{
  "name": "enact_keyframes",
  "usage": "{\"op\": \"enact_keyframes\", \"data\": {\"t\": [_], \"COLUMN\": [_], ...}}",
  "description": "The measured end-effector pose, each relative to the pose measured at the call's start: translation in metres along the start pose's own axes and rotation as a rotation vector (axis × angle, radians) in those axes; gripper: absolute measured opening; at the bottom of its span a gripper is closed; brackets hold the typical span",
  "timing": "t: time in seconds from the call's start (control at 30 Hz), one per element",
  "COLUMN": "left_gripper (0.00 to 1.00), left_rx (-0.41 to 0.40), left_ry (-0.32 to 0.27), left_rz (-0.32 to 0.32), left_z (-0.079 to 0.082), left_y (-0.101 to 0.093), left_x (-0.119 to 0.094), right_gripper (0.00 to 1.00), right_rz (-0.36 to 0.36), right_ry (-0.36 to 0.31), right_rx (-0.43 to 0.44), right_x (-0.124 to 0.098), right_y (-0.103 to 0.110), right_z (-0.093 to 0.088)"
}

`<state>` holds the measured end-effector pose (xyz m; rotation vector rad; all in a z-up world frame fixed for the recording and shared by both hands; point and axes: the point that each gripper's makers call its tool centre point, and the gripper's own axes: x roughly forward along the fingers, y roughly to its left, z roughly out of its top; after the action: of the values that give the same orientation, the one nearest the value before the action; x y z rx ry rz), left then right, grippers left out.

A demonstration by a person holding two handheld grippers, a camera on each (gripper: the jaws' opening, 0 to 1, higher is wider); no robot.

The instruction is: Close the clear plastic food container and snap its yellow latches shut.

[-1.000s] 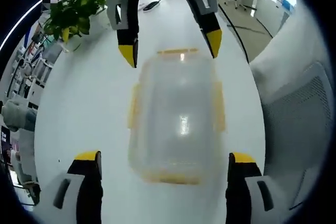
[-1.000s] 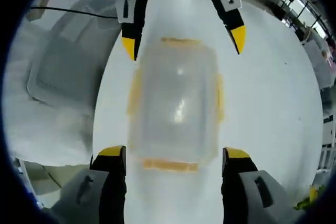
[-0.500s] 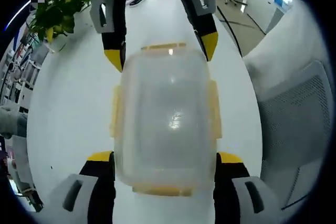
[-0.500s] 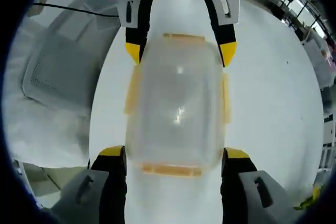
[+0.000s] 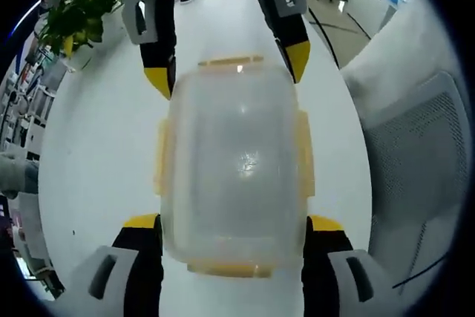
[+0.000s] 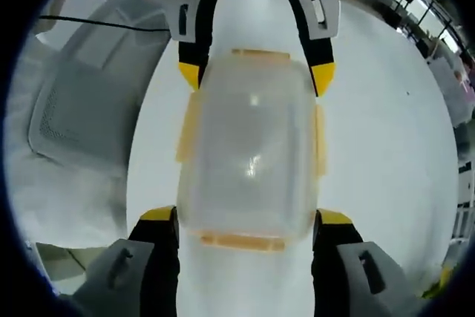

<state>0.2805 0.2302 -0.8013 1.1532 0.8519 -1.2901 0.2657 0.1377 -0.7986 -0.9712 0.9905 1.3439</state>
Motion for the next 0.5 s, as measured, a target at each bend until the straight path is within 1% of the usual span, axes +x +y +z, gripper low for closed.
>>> {"op": "enact_keyframes", "data": {"t": [0.27,0.37,0.5], "left_gripper": [0.74,0.74,0.74], "left_rx": [-0.016,-0.028,-0.024], "left_ry": [0.010,0.025,0.062], "left_rz": [0.018,0.023,0.026], "left_z": [-0.031,-0.043,-0.066], "left_y": [-0.004,-0.007,-0.012], "left_x": [-0.008,-0.011,-0.017], "right_gripper": [0.70,0.70,0.70], "right_rz": [0.002,0.005,0.009], "right_ry": [-0.013,-0.012,-0.048], "right_rx": [-0.013,-0.027,-0.034], "right_x": [0.009,0.013,0.019], "right_y": [0.000,0.001,0.003], "right_z": [0.031,0.043,0.065]}}
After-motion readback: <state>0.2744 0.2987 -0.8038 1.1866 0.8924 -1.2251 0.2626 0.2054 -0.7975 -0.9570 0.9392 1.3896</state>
